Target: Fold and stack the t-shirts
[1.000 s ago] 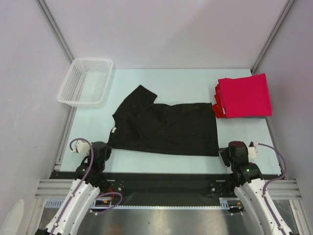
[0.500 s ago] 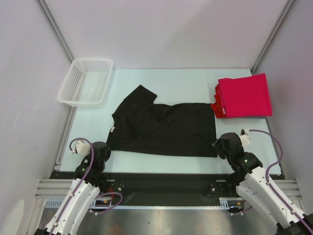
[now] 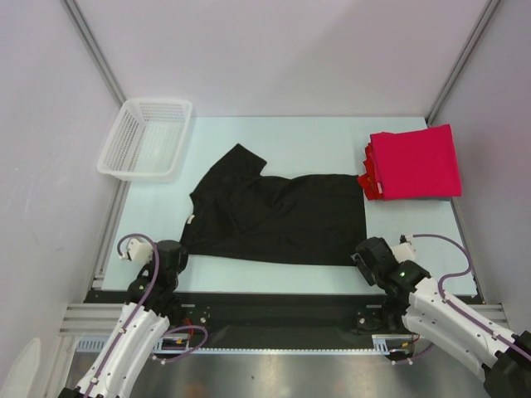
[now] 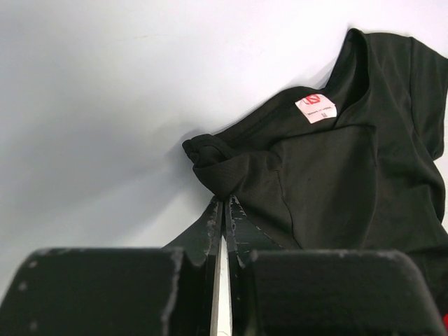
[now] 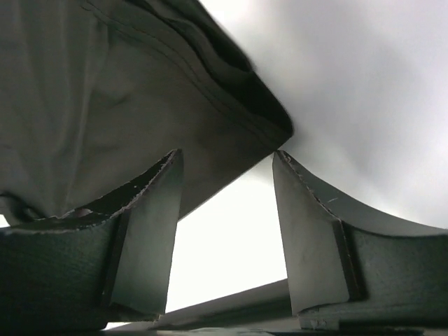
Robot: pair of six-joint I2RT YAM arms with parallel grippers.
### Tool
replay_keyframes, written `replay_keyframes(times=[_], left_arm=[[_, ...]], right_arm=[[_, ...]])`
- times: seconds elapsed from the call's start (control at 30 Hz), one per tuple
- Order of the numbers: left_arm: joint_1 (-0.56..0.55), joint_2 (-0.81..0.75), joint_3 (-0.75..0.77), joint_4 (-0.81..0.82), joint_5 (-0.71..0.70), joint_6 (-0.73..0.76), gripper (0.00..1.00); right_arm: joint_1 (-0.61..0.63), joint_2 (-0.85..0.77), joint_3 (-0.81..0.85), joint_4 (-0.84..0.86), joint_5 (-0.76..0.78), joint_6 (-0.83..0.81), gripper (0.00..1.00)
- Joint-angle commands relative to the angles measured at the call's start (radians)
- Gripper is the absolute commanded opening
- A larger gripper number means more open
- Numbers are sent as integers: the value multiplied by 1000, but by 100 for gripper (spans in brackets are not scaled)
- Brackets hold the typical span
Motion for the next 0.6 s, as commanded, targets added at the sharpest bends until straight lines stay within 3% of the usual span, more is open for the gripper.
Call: replay_keyframes(times=[0.0, 0.27, 0.57], left_arm=[[9, -15, 26, 4, -28, 26, 7], [9, -23, 26, 8, -26, 28, 7], [9, -17, 21, 21, -23, 25, 7]], right_arm=[[24, -5, -27, 12, 60, 103, 58], [49, -2, -82, 49, 124, 212, 57], [45, 171, -44, 99, 198, 261, 51]])
